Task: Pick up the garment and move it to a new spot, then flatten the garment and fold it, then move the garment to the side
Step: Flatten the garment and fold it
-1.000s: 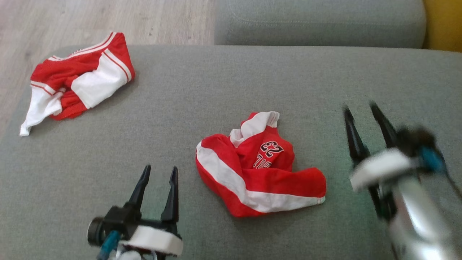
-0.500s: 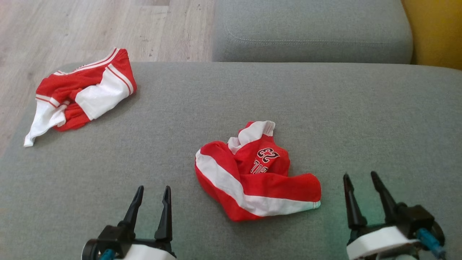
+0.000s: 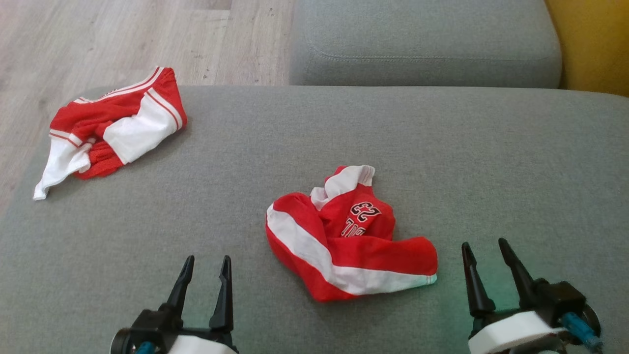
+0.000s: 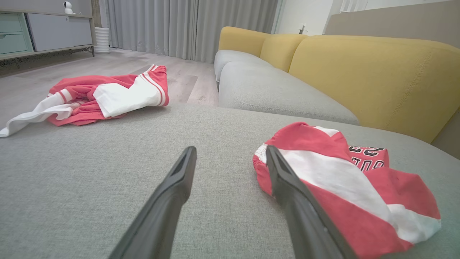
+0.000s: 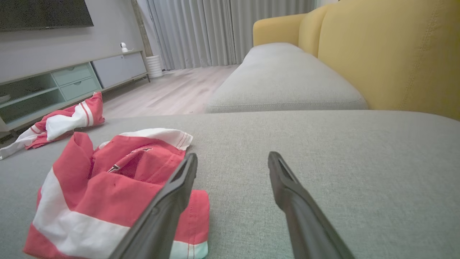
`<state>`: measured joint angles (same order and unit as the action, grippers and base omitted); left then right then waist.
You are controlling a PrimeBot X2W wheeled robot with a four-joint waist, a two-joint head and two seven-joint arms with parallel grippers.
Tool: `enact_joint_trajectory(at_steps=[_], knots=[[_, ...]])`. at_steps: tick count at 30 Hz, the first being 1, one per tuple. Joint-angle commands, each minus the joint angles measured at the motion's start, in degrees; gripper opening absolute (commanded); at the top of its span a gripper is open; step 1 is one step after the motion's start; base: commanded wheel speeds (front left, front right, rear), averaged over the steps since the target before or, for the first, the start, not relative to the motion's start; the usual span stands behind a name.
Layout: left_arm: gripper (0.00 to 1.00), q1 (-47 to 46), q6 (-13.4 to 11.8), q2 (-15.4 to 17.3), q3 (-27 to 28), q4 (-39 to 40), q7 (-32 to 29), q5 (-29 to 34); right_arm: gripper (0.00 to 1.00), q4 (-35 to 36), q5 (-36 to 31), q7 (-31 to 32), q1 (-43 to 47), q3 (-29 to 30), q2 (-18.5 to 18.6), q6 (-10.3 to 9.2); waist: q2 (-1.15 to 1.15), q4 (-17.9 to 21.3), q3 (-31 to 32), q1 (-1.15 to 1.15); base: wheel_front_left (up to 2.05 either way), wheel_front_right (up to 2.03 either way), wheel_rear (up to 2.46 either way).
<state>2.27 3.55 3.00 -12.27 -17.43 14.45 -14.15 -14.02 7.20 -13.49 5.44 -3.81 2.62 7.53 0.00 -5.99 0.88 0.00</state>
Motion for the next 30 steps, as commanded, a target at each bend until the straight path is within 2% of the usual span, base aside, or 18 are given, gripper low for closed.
enact_joint_trajectory(at_steps=[1, 7, 13, 25, 26, 27, 28, 29, 30], knots=[[1.00, -1.4, 0.2, 0.1, 2.3, 2.0, 0.5, 0.3, 1.00, 1.6, -0.1, 0.4, -1.2, -1.5, 0.3, -0.04, 0.00, -0.1, -0.1, 0.00, 0.00, 0.00, 0.00], [1.00, -1.9, 0.3, 0.0, 1.9, 1.9, 0.5, 0.3, 1.00, -2.2, -2.8, 3.2, -0.8, -2.5, 0.3, -0.04, 0.00, -1.0, -1.1, 0.00, 0.00, 0.00, 0.00], [1.00, -2.8, 0.2, 0.0, 1.5, 1.9, 0.5, 0.3, 1.00, -9.0, -2.4, 4.1, -3.0, -3.9, 0.3, -0.04, 0.00, -2.2, -2.7, 0.00, 0.00, 0.00, 0.00], [1.00, -3.9, 0.0, -0.1, 1.3, 1.8, 0.5, 0.2, 0.98, -17.9, -1.0, 1.1, -8.9, -7.4, 0.3, -0.04, 0.00, -3.9, -4.6, 0.00, 0.00, 0.00, 0.00], [1.00, -3.9, 0.0, -0.1, 1.3, 1.8, 0.5, 0.2, 0.87, -18.4, -0.8, 1.1, -9.1, -7.7, 0.3, -0.04, 0.00, -3.9, -4.6, 0.00, 0.00, 0.00, 0.00], [1.00, -4.0, 0.0, -0.1, 1.4, 1.8, 0.5, 0.2, 0.60, -18.8, -0.5, 1.0, -9.3, -7.8, 0.3, -0.04, 0.00, -3.9, -4.6, 0.00, 0.00, 0.00, 0.00], [1.00, -4.0, 0.0, -0.1, 1.4, 1.8, 0.5, 0.2, 0.45, -19.1, -0.3, 0.9, -9.5, -8.0, 0.3, -0.04, 0.00, -3.9, -4.7, 0.00, 0.00, 0.00, 0.00], [1.00, -4.0, -0.1, -0.1, 1.5, 1.9, 0.5, 0.2, 0.35, -19.5, 0.0, 0.8, -9.6, -8.2, 0.3, -0.04, 0.00, -3.8, -4.7, 0.00, 0.00, 0.00, 0.00], [1.00, -4.1, -0.1, -0.1, 1.5, 1.9, 0.5, 0.2, 0.30, -19.7, 0.3, 0.7, -9.8, -8.4, 0.3, -0.04, 0.00, -3.7, -4.8, 0.00, 0.00, 0.00, 0.00]])
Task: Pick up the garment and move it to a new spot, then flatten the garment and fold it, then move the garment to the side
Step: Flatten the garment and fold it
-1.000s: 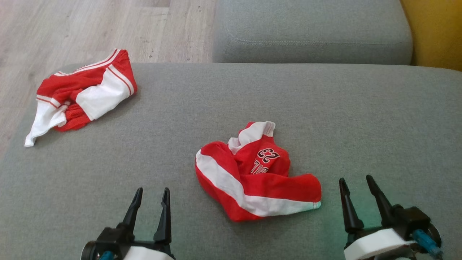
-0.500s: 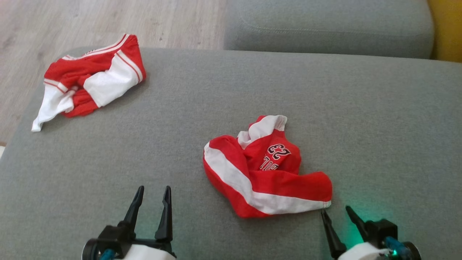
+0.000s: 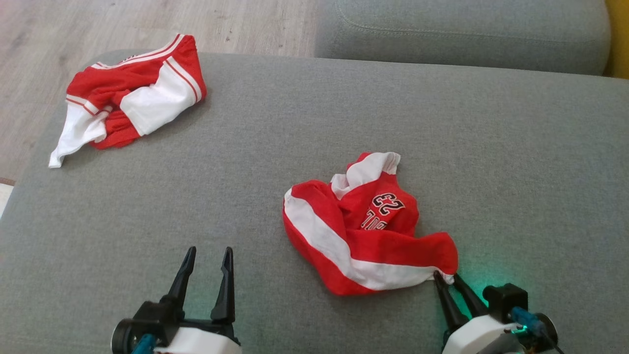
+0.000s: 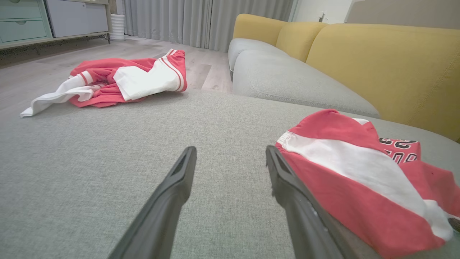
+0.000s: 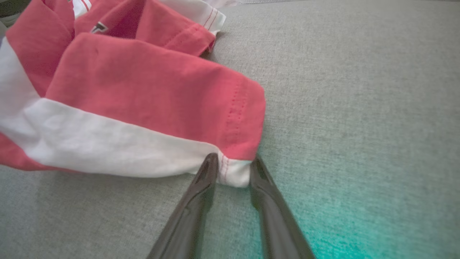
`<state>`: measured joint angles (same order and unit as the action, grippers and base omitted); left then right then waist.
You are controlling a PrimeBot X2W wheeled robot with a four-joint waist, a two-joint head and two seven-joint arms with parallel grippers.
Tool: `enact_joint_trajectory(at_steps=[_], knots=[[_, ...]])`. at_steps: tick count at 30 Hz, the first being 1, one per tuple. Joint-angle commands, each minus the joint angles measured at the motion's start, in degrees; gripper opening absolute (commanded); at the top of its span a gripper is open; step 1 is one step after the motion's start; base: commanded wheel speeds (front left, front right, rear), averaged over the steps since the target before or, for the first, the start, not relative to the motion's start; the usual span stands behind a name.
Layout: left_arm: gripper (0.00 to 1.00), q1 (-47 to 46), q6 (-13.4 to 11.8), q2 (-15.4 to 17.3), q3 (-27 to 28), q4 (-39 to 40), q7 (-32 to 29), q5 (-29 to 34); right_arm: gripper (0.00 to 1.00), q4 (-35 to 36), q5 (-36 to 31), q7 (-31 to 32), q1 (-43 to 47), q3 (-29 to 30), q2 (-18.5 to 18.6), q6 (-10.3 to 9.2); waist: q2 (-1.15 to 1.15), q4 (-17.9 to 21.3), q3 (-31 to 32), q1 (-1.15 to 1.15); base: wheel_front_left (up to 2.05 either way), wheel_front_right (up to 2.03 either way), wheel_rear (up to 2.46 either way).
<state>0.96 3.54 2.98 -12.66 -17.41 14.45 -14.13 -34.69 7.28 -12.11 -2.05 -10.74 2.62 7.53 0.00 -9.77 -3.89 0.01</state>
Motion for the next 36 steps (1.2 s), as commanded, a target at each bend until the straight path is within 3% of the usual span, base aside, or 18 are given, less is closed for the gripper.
enact_joint_trajectory(at_steps=[1, 3, 4, 14, 21, 27, 36], knots=[[1.00, -2.7, -0.1, -0.1, 2.0, 1.9, 0.5, 0.2, 0.25, 0.8, 0.5, -0.7, -2.5, -1.6, 0.3, -0.04, 0.00, 0.1, 0.0, -0.01, 0.00, 0.00, 0.00], [1.00, -2.8, -0.2, -0.1, 2.2, 2.0, 0.5, 0.2, 0.03, 0.5, 0.8, -0.9, -2.8, -1.8, 0.3, -0.04, 0.00, 0.4, -0.1, -0.01, 0.00, 0.00, 0.00], [1.00, -2.8, -0.2, -0.1, 2.2, 2.0, 0.5, 0.2, 0.00, 0.6, 0.9, -1.0, -3.0, -1.7, 0.3, -0.04, 0.00, 0.6, -0.2, -0.01, 0.00, 0.00, 0.00], [1.00, -8.1, 2.3, -0.1, -0.9, -0.3, -0.2, -0.9, 0.00, 3.2, -2.8, -0.7, -4.6, 4.5, 0.4, -0.04, 0.00, 2.1, -1.1, -0.01, 0.00, 0.00, 0.00], [1.00, -15.7, 3.9, 0.8, -9.7, -5.1, -8.3, -6.1, 0.00, 4.9, -5.1, 1.2, -6.8, 6.5, 2.2, -0.04, 0.00, 3.1, -2.5, -0.01, 0.00, 0.00, 0.00], [1.00, -22.2, 3.9, 6.7, -20.3, -7.5, -17.6, -15.6, 0.00, 5.5, -5.3, 1.8, -7.8, 5.6, 2.7, -0.04, 0.00, 3.9, -3.7, -0.01, 0.00, 0.00, 0.00], [1.00, -26.4, 3.9, 11.4, -24.8, -8.0, -20.4, -25.8, 0.00, 5.6, -4.7, 1.9, -8.8, 4.7, 2.9, -0.04, 0.00, 4.5, -5.2, -0.01, 0.00, 0.00, 0.00]])
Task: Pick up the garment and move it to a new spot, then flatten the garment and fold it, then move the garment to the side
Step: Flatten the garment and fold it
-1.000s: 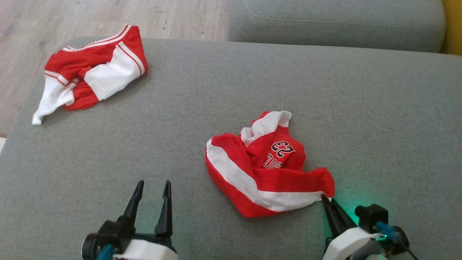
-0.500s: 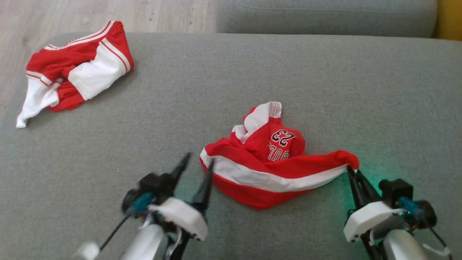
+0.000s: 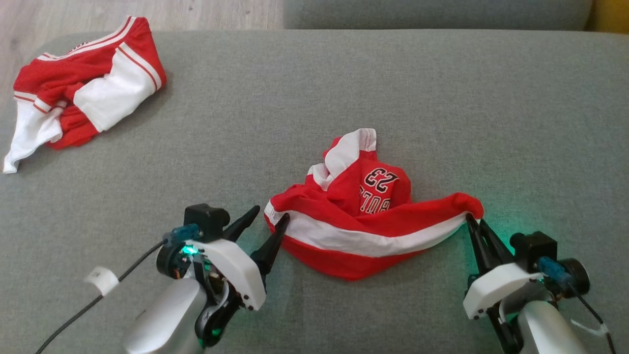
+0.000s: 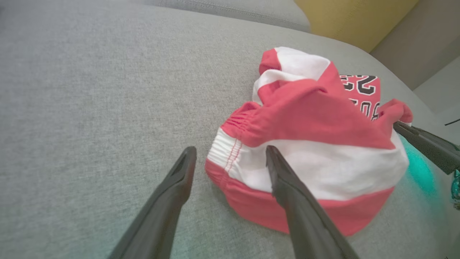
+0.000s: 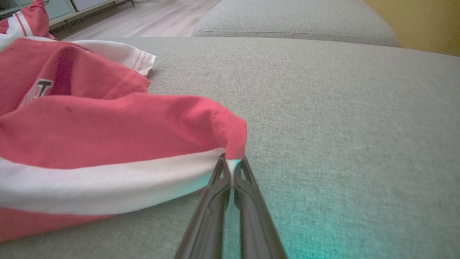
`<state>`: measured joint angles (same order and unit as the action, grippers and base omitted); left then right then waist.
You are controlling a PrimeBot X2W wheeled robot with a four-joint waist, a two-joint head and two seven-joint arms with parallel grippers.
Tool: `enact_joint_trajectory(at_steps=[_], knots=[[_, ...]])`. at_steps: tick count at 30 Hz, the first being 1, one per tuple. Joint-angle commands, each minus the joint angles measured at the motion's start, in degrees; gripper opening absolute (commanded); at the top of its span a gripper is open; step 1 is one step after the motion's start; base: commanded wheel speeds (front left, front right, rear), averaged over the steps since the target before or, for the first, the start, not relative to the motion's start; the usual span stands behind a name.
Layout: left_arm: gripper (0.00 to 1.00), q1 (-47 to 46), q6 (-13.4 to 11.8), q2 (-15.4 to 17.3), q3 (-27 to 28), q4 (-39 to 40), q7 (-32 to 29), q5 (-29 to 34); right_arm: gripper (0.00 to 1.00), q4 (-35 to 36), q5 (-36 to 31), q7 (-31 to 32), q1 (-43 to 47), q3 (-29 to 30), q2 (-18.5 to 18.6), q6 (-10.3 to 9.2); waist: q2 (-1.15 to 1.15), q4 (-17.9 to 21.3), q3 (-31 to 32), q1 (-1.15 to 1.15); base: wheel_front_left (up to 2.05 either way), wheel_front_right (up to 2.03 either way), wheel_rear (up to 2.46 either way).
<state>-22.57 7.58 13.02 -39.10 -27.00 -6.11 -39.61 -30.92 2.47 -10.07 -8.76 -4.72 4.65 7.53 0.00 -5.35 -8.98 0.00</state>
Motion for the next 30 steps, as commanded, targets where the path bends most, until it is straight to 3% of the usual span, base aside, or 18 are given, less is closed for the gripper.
enact_joint_trajectory(at_steps=[1, 17, 19, 20, 21, 27, 28, 30], knots=[[1.00, -3.3, -0.1, 1.6, 1.0, 1.6, -0.1, -1.5, 0.00, 1.9, 0.2, -0.1, -2.2, -1.4, 1.0, -0.04, 0.00, 0.1, -0.3, 0.00, 0.00, 0.00, 0.00], [1.00, -7.3, -0.1, 5.9, -9.5, 2.8, -1.3, -15.0, 0.00, 1.7, 0.6, -0.3, -2.9, -1.6, 1.6, -0.04, 0.00, 0.6, -1.3, 0.00, 0.00, 0.00, 0.00], [0.91, -7.5, -0.1, 6.4, -10.3, 3.1, -0.6, -15.9, 0.00, 1.8, 0.4, -0.3, -2.8, -1.5, 1.6, -0.04, 0.00, 0.6, -1.2, 0.00, 0.00, 0.00, 0.00], [0.91, -7.5, -0.1, 6.4, -10.3, 3.1, -0.6, -15.9, 0.00, 1.8, 0.4, -0.3, -2.8, -1.5, 1.6, -0.04, 0.00, 0.6, -1.2, 0.00, 0.00, 0.00, 0.00], [0.76, -7.5, -0.1, 6.8, -11.0, 3.3, 0.0, -16.7, 0.00, 1.9, 0.4, -0.3, -2.7, -1.3, 1.6, -0.04, 0.00, 0.5, -1.0, 0.00, 0.00, 0.00, 0.00], [0.64, -6.9, -0.1, 8.2, -12.6, 3.5, 1.0, -18.3, 0.00, 1.8, 0.3, -0.3, -2.2, -1.1, 1.4, -0.04, 0.00, 0.3, -0.2, 0.00, 0.00, 0.00, 0.00], [0.52, -6.8, -0.1, 8.5, -12.8, 3.5, 1.1, -18.5, 0.00, 1.8, 0.4, -0.3, -2.1, -1.0, 1.3, -0.04, 0.00, 0.3, 0.0, 0.00, 0.00, 0.00, 0.00], [0.38, -6.6, -0.1, 8.8, -13.2, 3.4, 1.5, -18.9, 0.00, 1.7, 0.4, -0.3, -2.0, -1.0, 1.3, -0.04, 0.00, 0.3, 0.4, 0.00, 0.00, 0.00, 0.00]])
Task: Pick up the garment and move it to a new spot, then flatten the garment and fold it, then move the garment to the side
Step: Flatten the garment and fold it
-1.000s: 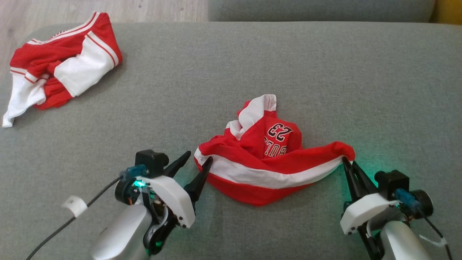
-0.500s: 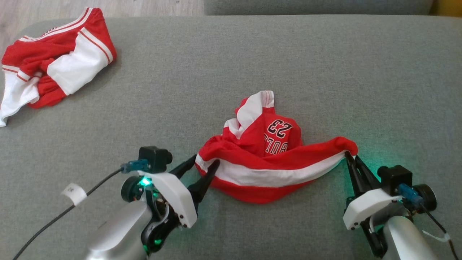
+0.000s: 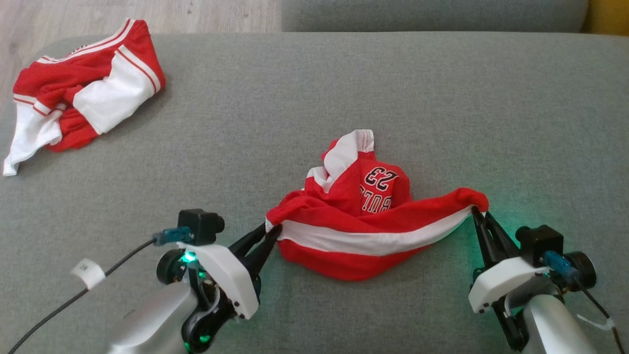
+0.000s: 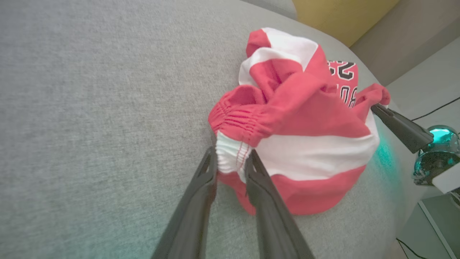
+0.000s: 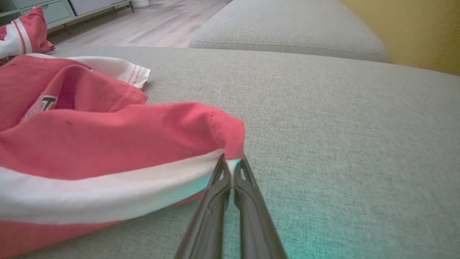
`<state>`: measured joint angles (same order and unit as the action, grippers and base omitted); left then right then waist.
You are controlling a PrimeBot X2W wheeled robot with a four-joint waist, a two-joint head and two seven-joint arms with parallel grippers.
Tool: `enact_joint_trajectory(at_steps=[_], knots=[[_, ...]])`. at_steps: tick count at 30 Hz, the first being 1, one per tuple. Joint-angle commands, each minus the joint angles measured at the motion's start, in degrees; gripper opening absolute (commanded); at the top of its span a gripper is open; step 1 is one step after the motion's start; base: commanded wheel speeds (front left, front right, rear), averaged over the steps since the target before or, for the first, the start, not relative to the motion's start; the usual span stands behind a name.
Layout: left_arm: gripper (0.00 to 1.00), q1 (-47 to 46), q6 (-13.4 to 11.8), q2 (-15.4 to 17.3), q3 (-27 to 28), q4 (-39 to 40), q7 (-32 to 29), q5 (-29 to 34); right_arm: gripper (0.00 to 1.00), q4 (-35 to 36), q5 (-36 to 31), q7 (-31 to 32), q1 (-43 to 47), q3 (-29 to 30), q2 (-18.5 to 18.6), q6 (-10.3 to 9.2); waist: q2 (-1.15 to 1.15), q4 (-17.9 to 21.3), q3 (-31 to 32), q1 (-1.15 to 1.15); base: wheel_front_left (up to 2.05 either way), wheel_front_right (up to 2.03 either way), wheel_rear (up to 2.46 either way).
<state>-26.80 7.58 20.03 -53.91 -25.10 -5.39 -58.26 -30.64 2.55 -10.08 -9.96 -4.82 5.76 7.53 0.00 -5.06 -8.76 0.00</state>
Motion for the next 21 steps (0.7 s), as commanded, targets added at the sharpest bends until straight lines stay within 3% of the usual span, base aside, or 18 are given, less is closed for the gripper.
enact_joint_trajectory(at_steps=[1, 6, 14, 21], knots=[[0.32, -2.3, -0.1, 1.9, 1.6, 1.6, 1.2, -0.5, 0.00, 1.4, 0.4, -0.4, -0.7, -0.8, 0.2, -0.04, 0.00, -0.1, 0.4, 0.00, 0.00, 0.00, 0.00], [0.00, -1.5, -0.1, 3.0, 2.3, 3.0, 3.8, -0.9, 0.00, 2.0, 0.9, -0.1, -0.1, -0.1, 0.3, -0.04, 0.00, -0.1, 1.6, 0.00, 0.00, 0.00, 0.00], [0.00, -0.2, -2.3, 6.1, 4.9, 11.2, 8.1, 0.1, 0.00, 10.6, 5.6, 3.4, 1.6, 0.2, 1.4, -0.04, 0.00, 0.2, 4.8, 0.00, 0.00, 0.00, 0.00], [0.00, -4.2, -9.6, 10.9, 11.0, 25.3, 10.4, 3.0, 0.00, 30.4, 8.8, 10.9, 1.4, 1.5, 4.8, -0.04, 0.00, 1.1, 8.9, 0.00, 0.00, 0.00, 0.00]])
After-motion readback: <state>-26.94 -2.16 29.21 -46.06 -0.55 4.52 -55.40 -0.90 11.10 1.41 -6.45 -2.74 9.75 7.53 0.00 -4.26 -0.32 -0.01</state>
